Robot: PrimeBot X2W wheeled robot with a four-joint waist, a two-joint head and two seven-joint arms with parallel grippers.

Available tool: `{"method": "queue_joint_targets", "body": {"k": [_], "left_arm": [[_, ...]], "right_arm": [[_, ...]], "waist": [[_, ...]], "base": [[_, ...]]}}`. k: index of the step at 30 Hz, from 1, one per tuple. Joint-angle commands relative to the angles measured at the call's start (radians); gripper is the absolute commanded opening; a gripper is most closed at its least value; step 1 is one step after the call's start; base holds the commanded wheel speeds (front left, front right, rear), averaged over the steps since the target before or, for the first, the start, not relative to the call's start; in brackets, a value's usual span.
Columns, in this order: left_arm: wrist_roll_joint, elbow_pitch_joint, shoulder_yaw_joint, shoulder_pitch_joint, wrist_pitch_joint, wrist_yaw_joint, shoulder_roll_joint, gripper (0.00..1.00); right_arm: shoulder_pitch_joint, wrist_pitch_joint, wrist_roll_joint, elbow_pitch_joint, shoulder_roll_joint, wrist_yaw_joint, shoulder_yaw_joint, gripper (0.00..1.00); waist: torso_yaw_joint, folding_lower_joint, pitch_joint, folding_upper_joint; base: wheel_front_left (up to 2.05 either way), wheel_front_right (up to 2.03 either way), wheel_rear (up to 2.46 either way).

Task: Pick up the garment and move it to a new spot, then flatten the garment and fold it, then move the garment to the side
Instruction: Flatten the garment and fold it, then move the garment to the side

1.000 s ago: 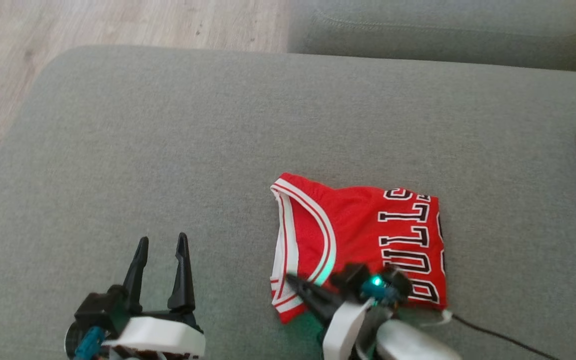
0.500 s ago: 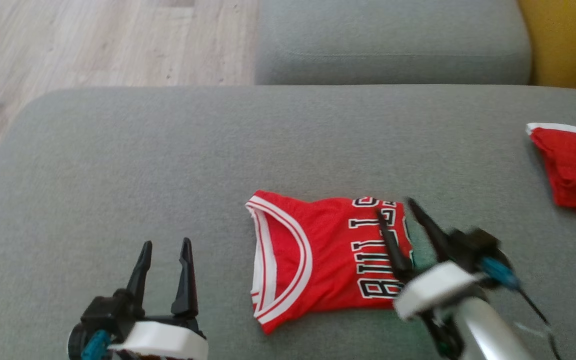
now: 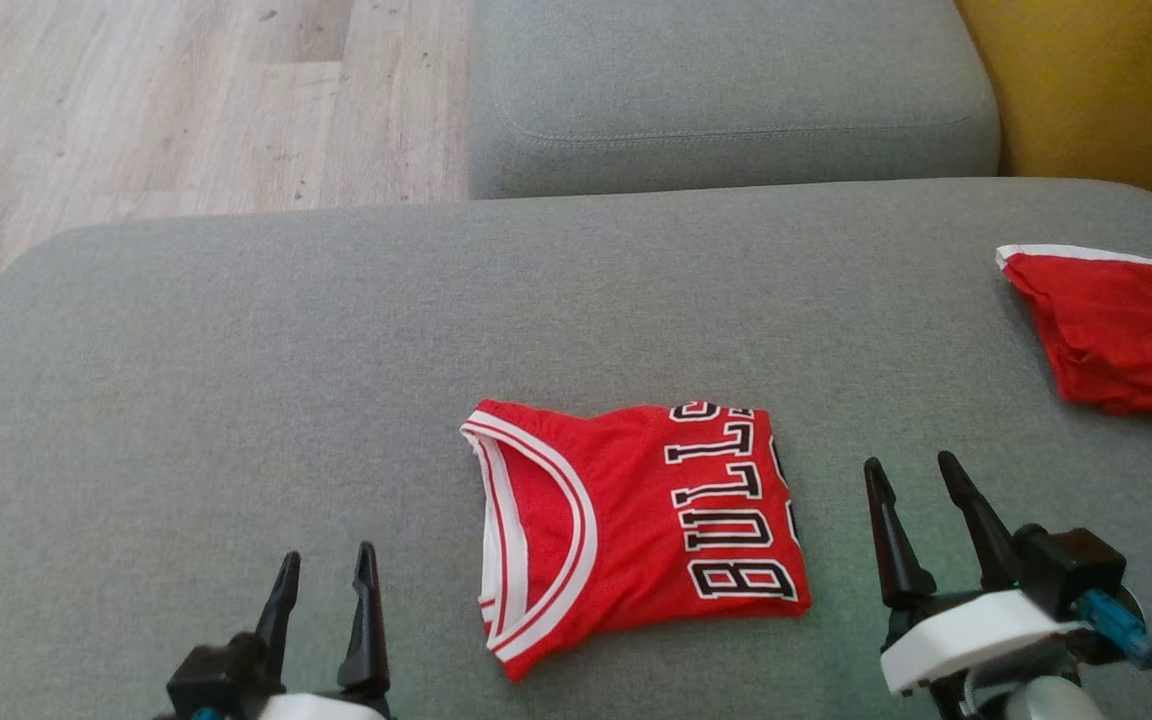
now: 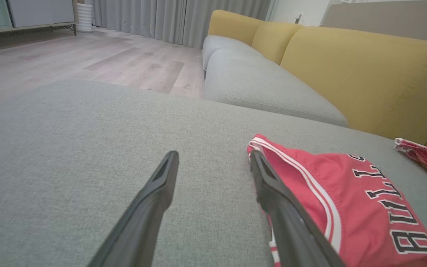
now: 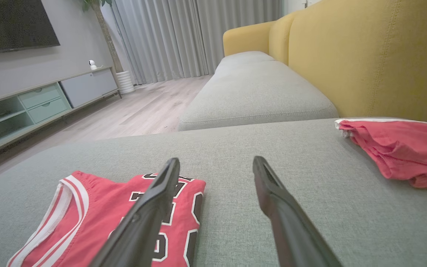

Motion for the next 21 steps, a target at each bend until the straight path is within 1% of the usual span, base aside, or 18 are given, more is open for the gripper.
{"method": "queue_joint_targets", "body": {"k": [1, 11, 21], "left_arm": [[-0.003, -0.022, 0.045, -0.024, -0.009, -0.001, 0.01, 1.0], [0.01, -0.015, 0.043, -0.023, -0.011, 0.001, 0.014, 1.0], [0.011, -0.019, 0.041, -0.033, -0.01, 0.004, 0.018, 1.0]], "right_arm": [[-0.022, 0.007, 0.001, -0.051, -0.003, -0.001, 0.016, 1.0], [-0.001, 0.029, -0.003, -0.072, -0.003, -0.001, 0.008, 1.0], [0.001, 0.045, -0.007, -0.063, -0.003, -0.001, -0.002, 1.0]], "waist": [[-0.001, 0.0001, -0.001, 0.0], [0.009, 0.0001, -0.003, 0.0], [0.017, 0.0001, 0.002, 0.0]], "base": [[0.0, 0.0, 0.0], [0.0, 0.0, 0.0], [0.0, 0.0, 0.0]]}}
